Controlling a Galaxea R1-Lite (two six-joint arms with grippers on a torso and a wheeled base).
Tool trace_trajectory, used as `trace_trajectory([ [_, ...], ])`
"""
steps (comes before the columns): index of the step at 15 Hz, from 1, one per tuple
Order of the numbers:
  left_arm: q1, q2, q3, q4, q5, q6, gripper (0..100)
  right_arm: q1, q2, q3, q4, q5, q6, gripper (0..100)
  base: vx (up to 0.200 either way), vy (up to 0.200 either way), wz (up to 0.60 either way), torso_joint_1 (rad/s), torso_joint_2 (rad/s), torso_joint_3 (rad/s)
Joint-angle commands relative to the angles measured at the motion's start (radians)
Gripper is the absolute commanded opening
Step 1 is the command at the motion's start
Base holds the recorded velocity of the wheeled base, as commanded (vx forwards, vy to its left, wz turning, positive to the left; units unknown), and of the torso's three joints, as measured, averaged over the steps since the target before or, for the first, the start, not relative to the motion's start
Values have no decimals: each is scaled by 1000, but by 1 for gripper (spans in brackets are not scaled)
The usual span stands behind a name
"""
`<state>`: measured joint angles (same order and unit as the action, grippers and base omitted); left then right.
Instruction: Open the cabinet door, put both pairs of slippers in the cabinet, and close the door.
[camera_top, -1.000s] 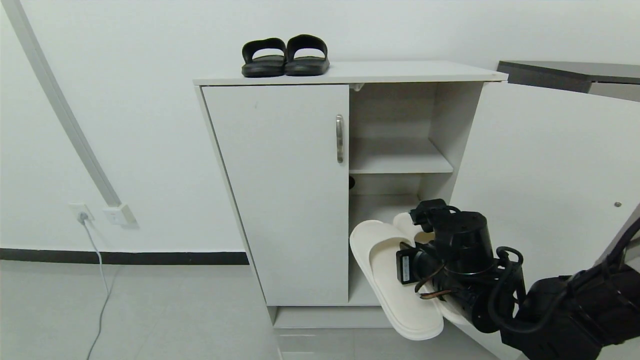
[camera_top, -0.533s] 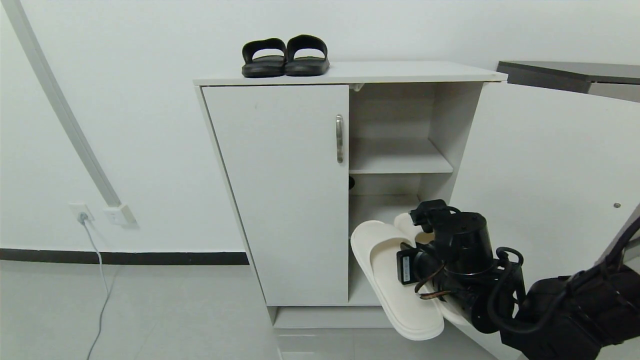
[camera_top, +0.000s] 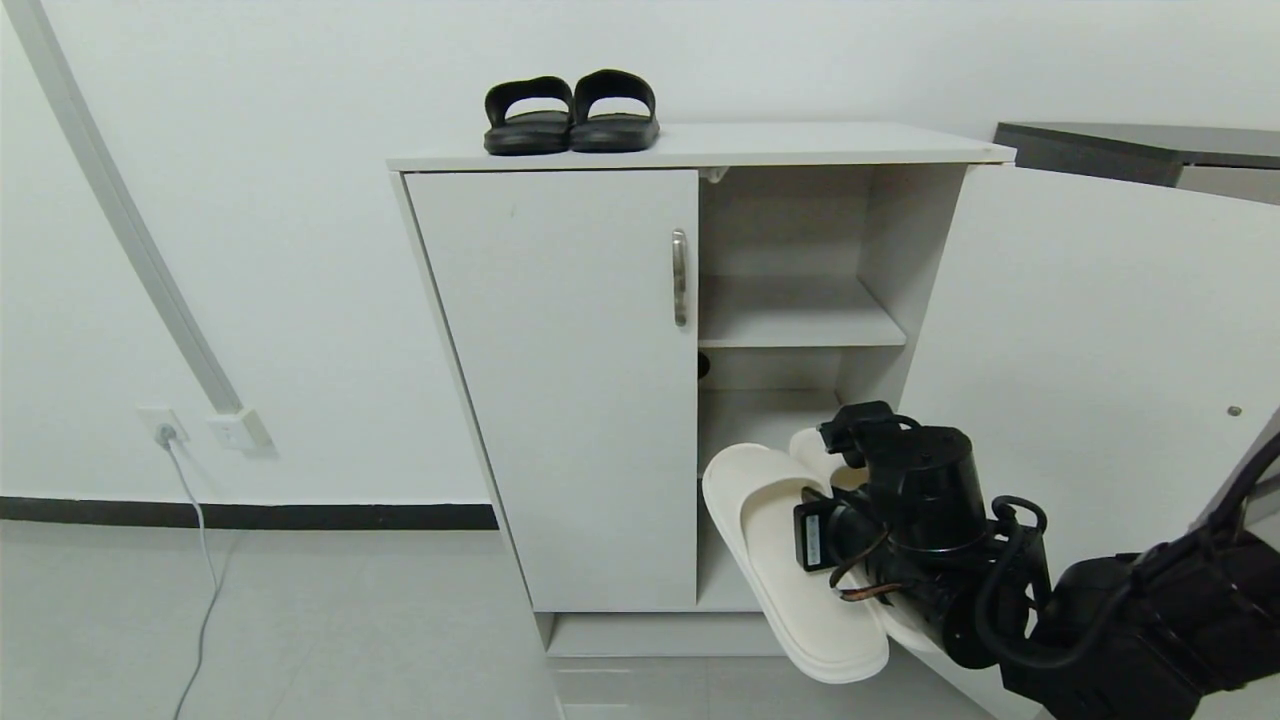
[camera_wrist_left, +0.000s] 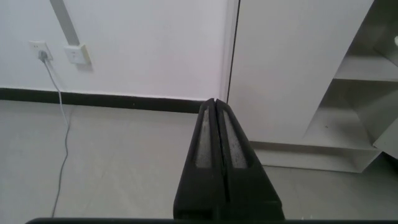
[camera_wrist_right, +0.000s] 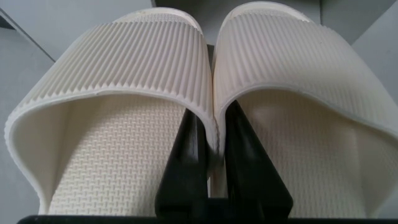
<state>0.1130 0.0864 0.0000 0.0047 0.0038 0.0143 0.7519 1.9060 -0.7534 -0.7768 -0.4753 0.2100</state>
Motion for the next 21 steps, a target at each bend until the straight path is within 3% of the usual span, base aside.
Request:
trace_trajectory([
  [1, 1, 4, 0, 0, 1, -4, 0, -8, 12, -3, -7, -5, 0, 0, 0, 0, 0, 0, 0, 0],
  [5, 1, 4, 0, 0, 1, -5, 0, -49, 125, -72, -91, -124, 5, 0, 0, 0, 0, 0, 0, 0],
  [7, 1, 4, 0, 0, 1, -5, 0, -66, 145, -83, -102, -126, 6, 0, 0, 0, 0, 0, 0, 0],
  [11, 1, 4, 0, 0, 1, -5, 0, -71, 156, -83, -105, -126, 8, 0, 0, -200, 0, 5, 2, 5],
  [15, 1, 4, 0, 0, 2, -8, 0, -65, 179, -87, -113, -124, 9, 0, 0, 0, 0, 0, 0, 0],
  [18, 1, 4, 0, 0, 7, -10, 0, 4, 257, -147, -171, -112, 8, 0, 0, 0, 0, 0, 0, 0],
  [21, 1, 4, 0, -2, 7, -10, 0, 1, 306, -204, -168, -111, 9, 0, 0, 0, 0, 0, 0, 0],
])
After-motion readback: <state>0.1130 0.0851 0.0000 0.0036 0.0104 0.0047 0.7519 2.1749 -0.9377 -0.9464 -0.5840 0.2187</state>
